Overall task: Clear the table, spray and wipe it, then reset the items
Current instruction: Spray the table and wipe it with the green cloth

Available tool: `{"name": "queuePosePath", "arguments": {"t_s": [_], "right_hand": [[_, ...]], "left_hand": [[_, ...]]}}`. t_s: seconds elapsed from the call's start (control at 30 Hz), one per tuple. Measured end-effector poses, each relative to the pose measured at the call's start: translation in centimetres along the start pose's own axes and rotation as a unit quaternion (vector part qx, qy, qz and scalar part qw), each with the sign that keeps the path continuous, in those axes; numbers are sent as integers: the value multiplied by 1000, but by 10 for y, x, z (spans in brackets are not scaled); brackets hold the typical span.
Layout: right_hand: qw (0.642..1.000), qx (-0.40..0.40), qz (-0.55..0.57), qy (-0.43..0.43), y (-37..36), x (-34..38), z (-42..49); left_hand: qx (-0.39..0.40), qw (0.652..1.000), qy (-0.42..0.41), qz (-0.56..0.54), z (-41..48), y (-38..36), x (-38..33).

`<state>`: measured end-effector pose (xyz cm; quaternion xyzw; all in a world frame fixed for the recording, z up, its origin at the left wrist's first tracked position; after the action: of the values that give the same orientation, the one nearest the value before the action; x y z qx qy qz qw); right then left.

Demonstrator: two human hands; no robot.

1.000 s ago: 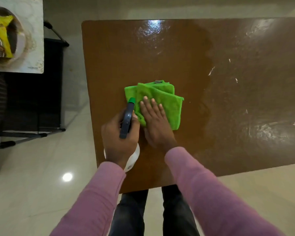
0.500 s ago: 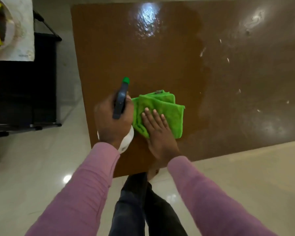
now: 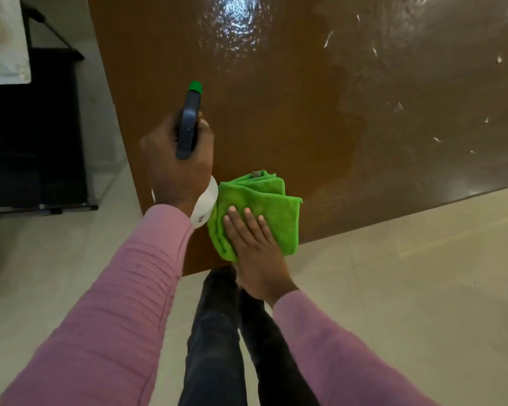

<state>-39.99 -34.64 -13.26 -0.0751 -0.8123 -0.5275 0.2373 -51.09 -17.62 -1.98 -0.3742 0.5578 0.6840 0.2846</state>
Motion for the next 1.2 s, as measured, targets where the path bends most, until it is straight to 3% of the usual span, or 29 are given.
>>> {"name": "queuePosePath", "arguments": {"t_s": [0.07,0.2,0.3,0.37,0.47,0.53,0.63,0.77,0.87,0.93,1.07,1.13,1.2], "right_hand": [[999,-20,6,-25,17,-36,-6],[974,-92,33,-206,72,-139,-14],[956,-122,60,-260,74,-140,-11],[967,-104,46,-230,50,-94,-12],[996,-14,30,-87,-9,1,-31],[999,13,19,-30,-20,11,-44],[991,-22,39,-124,11,-58,-48],[953,-118,78,-268,78,-167,-41],[914,-169,138,-341,88,-175,-27],[923,-160,128,-327,66,-129,-18],[975,-89,93,-183,21,-41,-21],[976,-84,100,-172,32,-62,-27],[957,-127,109,-236,57,-114,-30]], "left_hand": [[-1,1000,-7,8,1,-1,0],[18,1000,0,-10,-1,-3,1],[28,999,6,-14,-3,-5,3],[35,999,8,-14,0,-8,3],[50,999,-2,1,2,-10,-2],[66,998,-3,15,3,-11,-3],[79,997,7,27,3,-9,-1],[123,992,-4,28,-1,-16,-5],[126,992,-9,20,0,-20,-5],[125,992,2,1,1,-21,-1],[148,989,5,4,4,-24,4],[165,986,3,4,5,-26,3],[176,984,-6,17,6,-28,0]]}}
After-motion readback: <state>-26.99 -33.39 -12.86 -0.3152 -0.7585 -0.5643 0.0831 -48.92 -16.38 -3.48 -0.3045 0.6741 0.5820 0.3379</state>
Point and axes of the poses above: each hand's wrist, its own z-axis towards the middle knuckle, its own y-axis out of the back of the hand, x = y × z, the point moved 9 cm from there along z, towards the middle knuckle, and after that the axes turned 7 degrees about z, right-handed, at the moved point
